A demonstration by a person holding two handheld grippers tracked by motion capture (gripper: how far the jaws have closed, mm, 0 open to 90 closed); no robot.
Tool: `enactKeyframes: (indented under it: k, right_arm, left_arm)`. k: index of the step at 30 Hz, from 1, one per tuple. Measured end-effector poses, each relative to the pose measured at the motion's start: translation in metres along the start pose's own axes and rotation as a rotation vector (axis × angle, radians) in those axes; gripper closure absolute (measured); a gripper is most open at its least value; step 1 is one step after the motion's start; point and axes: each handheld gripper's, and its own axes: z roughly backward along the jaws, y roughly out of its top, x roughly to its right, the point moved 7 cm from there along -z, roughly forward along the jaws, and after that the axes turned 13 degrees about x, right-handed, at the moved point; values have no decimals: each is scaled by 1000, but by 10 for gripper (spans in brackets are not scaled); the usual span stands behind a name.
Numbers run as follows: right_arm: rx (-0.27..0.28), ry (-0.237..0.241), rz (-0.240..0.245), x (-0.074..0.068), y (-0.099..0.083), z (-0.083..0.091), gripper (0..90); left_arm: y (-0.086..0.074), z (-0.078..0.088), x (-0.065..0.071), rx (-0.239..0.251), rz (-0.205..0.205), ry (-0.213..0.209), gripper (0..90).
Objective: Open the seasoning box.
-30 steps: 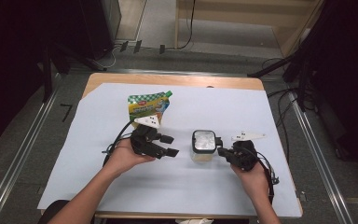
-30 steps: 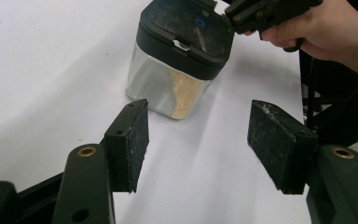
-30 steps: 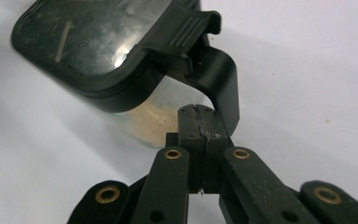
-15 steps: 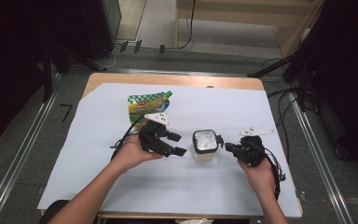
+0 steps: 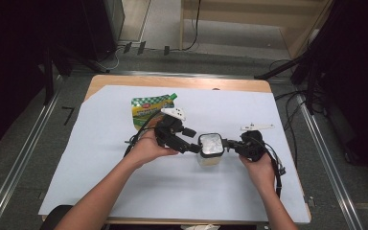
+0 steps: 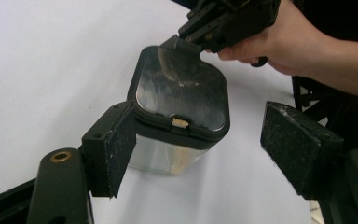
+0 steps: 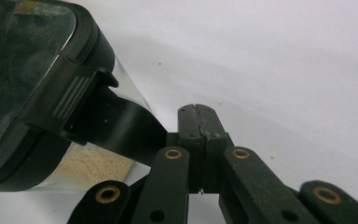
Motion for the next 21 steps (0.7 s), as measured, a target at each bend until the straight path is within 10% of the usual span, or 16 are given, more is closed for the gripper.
enactKeyframes:
  k: [21]
  right_arm:
    - [-8,-34,26,-7,-5,-8,900]
  left_arm:
    - [-24,-17,-1,-36,-50,23,150]
